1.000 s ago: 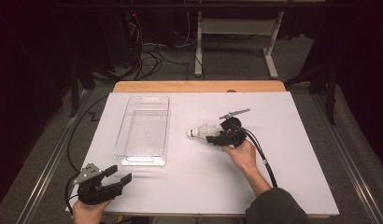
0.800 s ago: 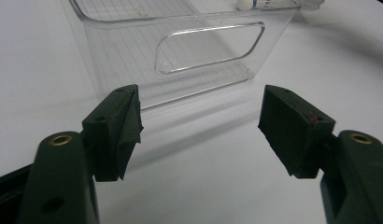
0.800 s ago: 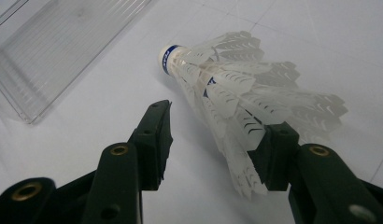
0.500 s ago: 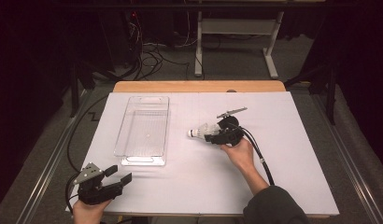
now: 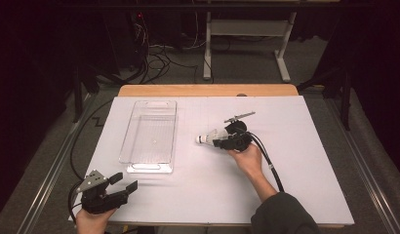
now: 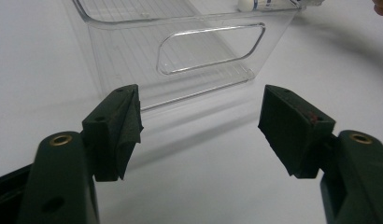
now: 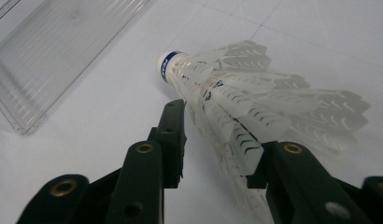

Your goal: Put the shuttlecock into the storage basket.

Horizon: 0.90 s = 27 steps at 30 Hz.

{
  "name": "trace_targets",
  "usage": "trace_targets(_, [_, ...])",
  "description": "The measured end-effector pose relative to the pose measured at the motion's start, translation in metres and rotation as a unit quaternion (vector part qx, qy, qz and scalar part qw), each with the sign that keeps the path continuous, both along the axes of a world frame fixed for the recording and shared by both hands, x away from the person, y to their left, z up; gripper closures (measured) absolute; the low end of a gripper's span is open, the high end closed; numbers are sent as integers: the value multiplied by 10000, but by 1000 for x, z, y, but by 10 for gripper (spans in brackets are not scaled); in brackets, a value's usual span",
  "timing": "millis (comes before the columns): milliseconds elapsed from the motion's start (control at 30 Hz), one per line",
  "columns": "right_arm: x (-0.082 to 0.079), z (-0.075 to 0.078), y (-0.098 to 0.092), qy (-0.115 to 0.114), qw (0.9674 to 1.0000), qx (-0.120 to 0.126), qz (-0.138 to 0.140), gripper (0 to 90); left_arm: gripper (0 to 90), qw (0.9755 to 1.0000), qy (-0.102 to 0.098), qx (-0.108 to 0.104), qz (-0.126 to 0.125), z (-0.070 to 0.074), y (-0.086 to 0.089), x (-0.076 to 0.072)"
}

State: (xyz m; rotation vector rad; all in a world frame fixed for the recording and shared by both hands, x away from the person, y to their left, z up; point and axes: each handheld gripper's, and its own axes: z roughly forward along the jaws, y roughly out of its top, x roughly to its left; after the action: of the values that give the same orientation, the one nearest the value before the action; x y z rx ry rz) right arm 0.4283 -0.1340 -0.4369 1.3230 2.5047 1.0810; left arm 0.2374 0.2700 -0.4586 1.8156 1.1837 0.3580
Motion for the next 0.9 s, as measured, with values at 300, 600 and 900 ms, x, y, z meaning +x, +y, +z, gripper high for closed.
trace_targets(300, [0, -2, 1, 103, 9999, 10, 87, 791, 306, 10000, -5, 15, 0, 0, 0, 0])
trace_targets(600, [-1, -3, 3, 74, 9998, -48, 190, 880, 306, 10000, -11, 11, 2, 0, 0, 0])
trace_targets(900, [-4, 2, 1, -6, 9998, -75, 196, 891, 307, 10000, -10, 28, 0, 0, 0, 0])
